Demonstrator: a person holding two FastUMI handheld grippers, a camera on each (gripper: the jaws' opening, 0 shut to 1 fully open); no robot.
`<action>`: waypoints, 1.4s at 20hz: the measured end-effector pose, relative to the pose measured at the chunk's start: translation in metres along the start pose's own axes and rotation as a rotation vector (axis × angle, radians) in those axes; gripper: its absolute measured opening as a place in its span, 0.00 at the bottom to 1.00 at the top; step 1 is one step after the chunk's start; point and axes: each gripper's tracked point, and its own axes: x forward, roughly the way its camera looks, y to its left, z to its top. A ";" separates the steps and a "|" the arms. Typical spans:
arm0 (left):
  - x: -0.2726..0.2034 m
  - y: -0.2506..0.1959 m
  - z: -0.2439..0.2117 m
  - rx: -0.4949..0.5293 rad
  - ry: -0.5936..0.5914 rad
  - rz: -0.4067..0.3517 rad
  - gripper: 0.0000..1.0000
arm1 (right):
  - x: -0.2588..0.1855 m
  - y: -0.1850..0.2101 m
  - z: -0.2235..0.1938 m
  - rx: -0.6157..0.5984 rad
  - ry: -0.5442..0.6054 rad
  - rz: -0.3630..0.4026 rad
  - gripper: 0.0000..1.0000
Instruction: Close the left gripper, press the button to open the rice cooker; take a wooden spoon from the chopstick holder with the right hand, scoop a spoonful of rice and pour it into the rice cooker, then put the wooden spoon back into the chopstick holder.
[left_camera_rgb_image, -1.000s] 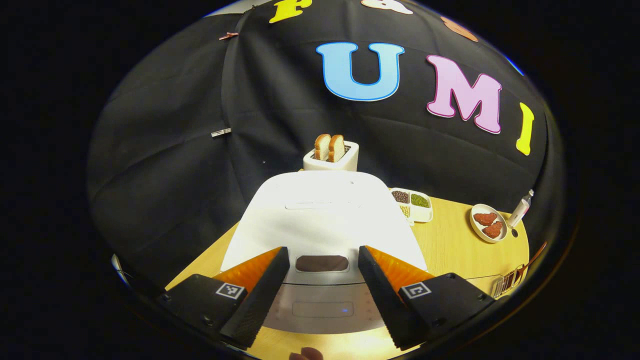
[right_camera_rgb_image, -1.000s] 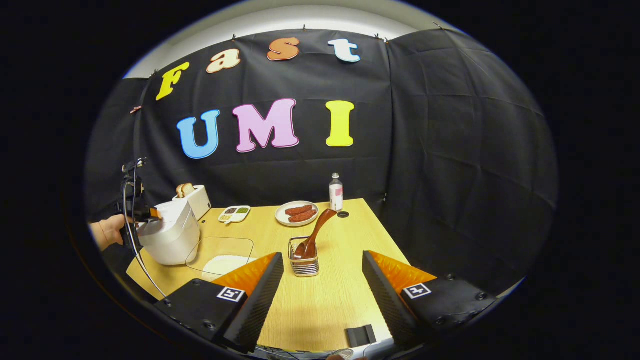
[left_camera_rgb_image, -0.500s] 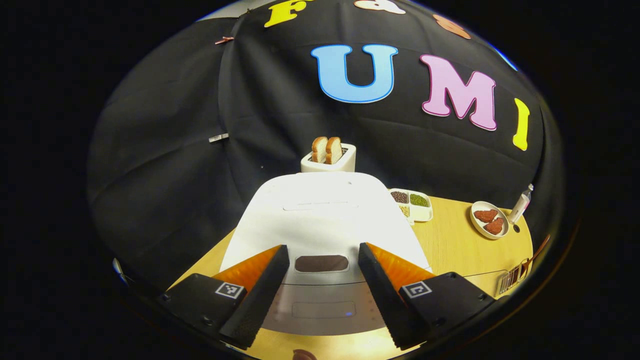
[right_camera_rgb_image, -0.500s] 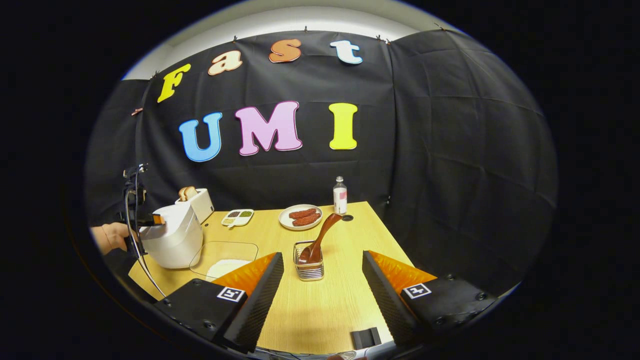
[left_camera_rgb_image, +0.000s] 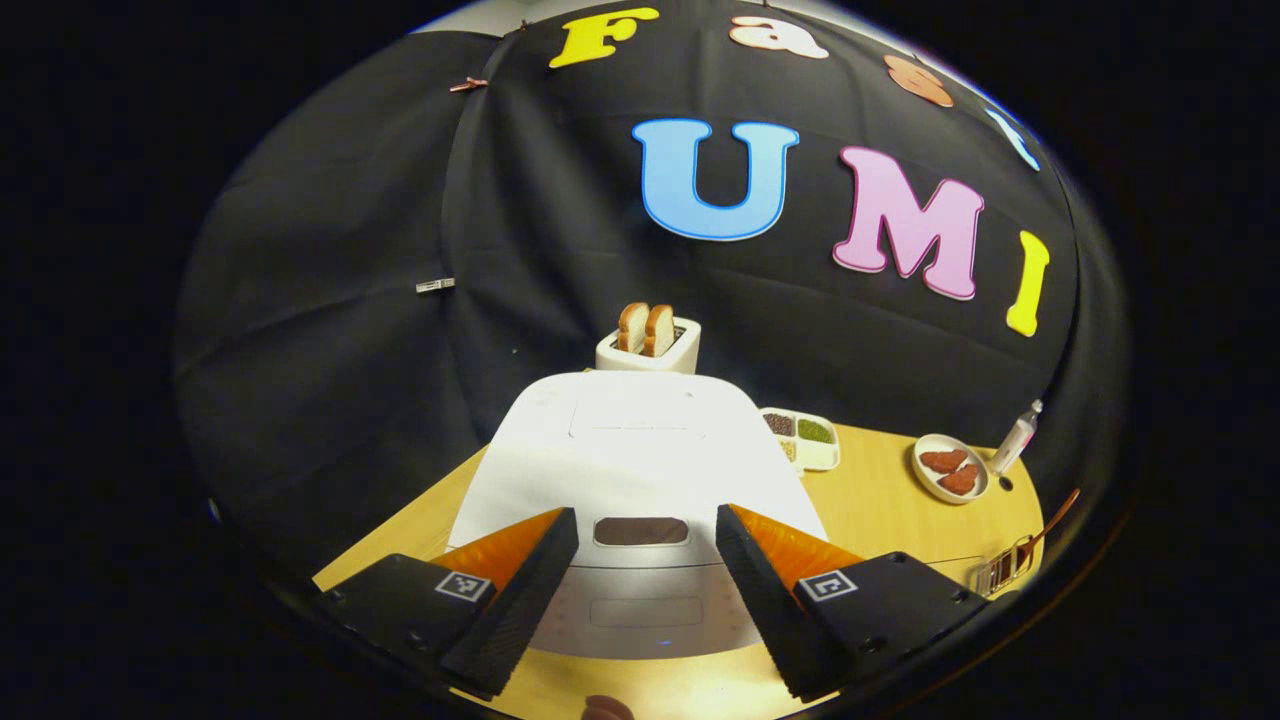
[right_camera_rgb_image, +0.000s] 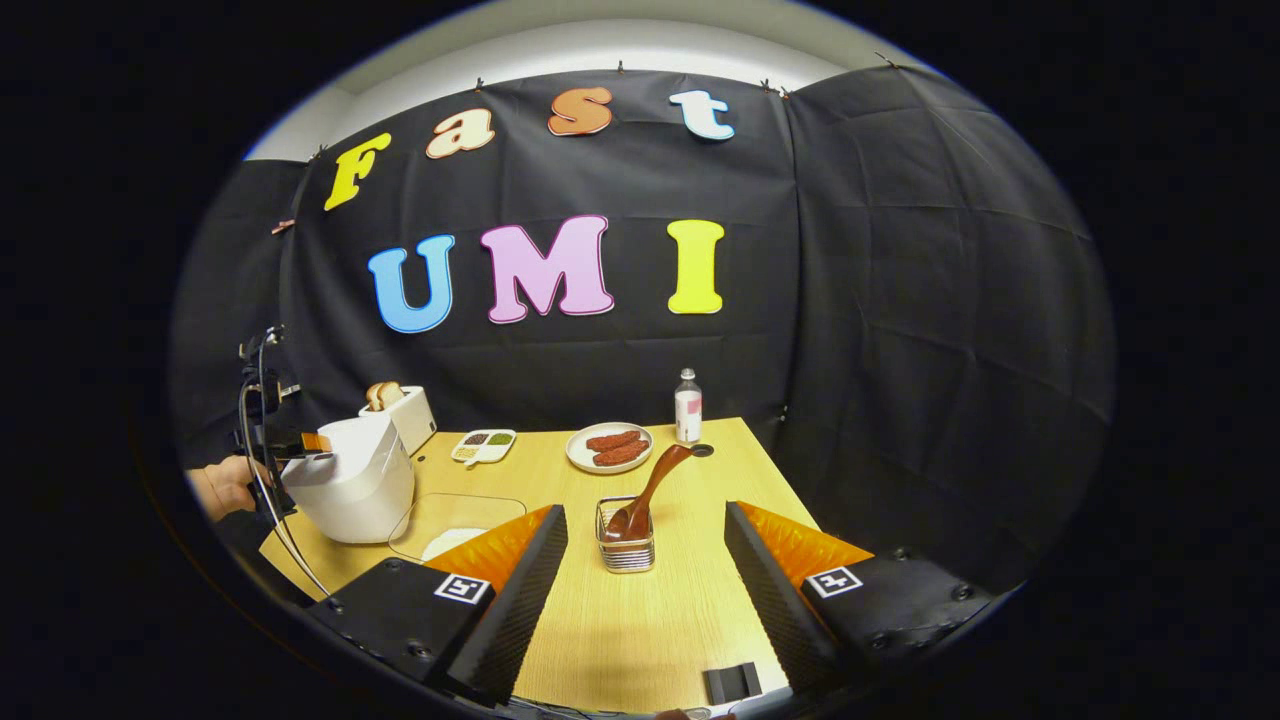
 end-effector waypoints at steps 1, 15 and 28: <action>-0.008 -0.001 0.008 0.002 -0.025 -0.014 0.96 | -0.001 0.003 0.003 -0.008 -0.006 0.004 0.99; -0.165 -0.053 0.099 0.117 -0.358 -0.280 0.95 | 0.010 0.053 0.061 -0.072 -0.124 0.068 0.98; -0.242 -0.060 0.085 0.179 -0.417 -0.361 0.94 | 0.012 0.074 0.095 -0.087 -0.218 0.075 0.98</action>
